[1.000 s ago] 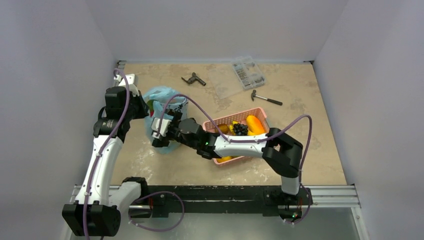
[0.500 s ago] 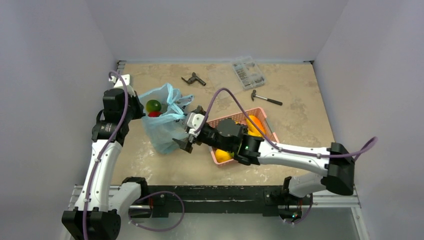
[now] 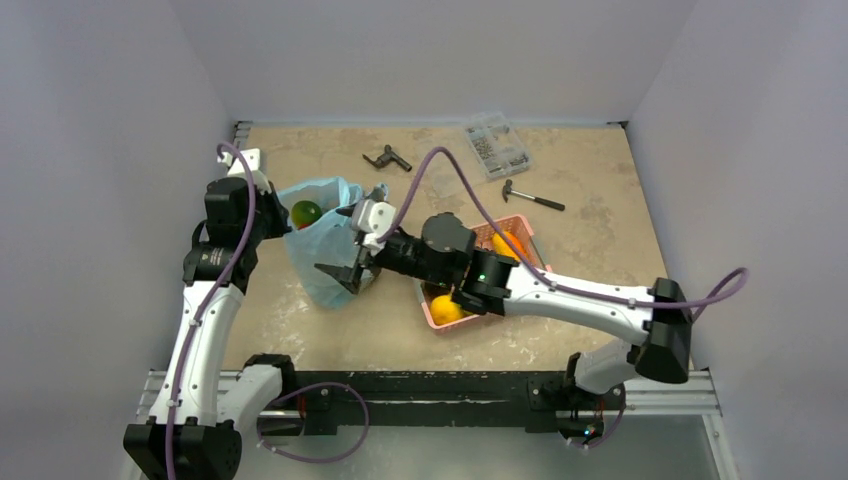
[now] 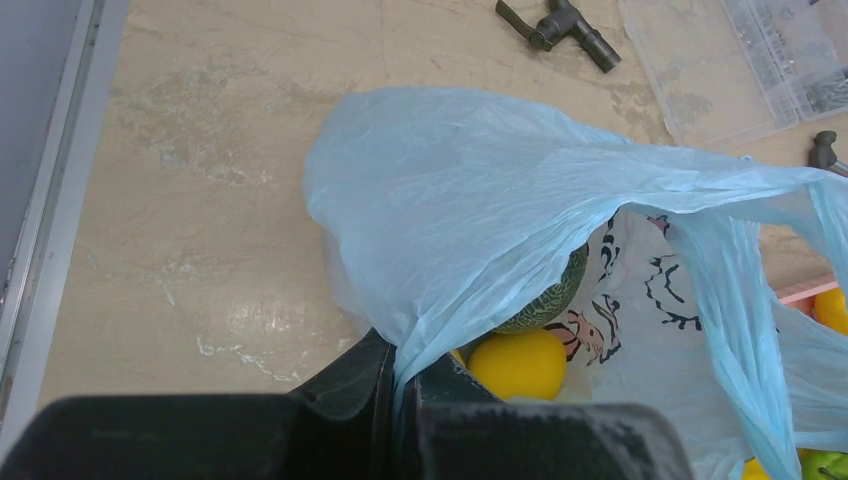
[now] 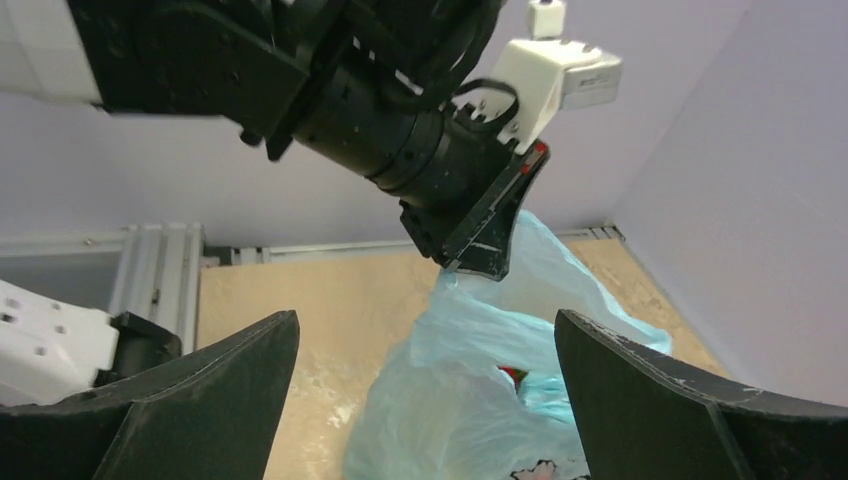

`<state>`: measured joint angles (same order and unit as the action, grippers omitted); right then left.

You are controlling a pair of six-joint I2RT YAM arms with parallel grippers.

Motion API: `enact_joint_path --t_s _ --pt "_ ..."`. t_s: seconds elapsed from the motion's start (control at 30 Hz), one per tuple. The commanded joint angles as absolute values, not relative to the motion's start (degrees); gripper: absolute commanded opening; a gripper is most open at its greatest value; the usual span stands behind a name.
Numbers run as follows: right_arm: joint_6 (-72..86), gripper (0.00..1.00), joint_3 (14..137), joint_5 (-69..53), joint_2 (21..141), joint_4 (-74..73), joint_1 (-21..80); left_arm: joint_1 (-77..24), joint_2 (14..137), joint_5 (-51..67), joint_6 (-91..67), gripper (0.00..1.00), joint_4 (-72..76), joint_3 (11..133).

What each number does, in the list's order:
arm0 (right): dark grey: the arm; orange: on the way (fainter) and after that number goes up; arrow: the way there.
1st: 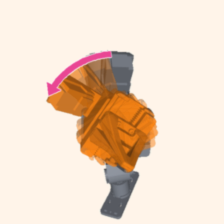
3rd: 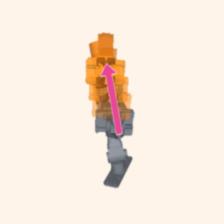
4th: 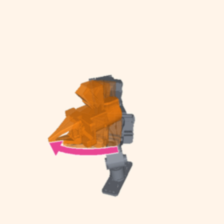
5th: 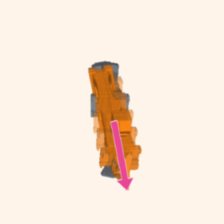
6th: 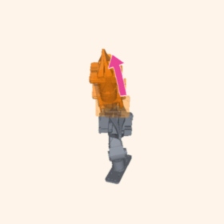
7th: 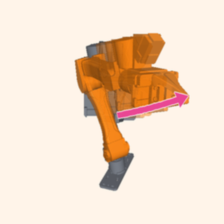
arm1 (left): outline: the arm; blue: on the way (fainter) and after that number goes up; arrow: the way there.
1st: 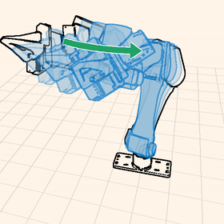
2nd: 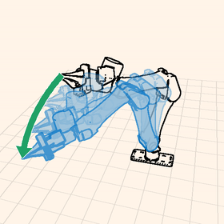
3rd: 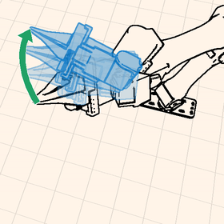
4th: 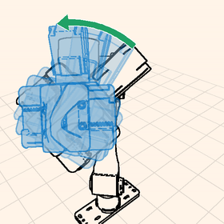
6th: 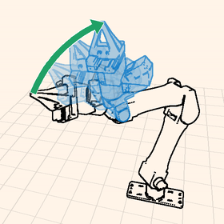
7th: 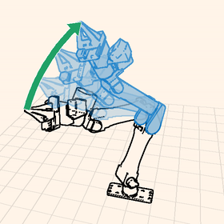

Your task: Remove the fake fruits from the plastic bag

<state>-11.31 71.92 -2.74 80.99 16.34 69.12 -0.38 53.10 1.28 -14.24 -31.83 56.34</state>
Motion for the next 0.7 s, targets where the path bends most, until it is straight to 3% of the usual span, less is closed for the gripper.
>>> enact_joint_path --t_s 0.0,0.33,0.47,0.57,0.63,0.67 --pt "-18.5 0.99 76.2 -4.2 89.9 22.7 69.5 0.0 52.3 2.4 -15.0 0.00 -28.5 55.9" --pt "-32.1 0.98 83.5 6.5 106.4 23.2 69.5 0.0 52.6 4.0 -15.9 0.00 -28.7 56.3" --pt "-26.6 0.72 82.0 6.2 109.1 21.9 69.6 0.0 52.4 2.6 -16.5 0.00 -28.9 56.2" --pt "-18.9 0.37 78.0 4.8 109.4 26.1 69.6 0.0 52.5 1.8 -17.2 0.00 -29.2 56.4" --pt "-10.5 0.25 75.4 2.7 109.0 30.4 69.6 0.0 52.5 1.5 -17.4 0.00 -29.6 56.5" --pt "-4.2 0.23 74.0 -0.7 109.1 33.8 69.5 0.0 52.5 1.3 -17.6 0.00 -29.8 56.6"
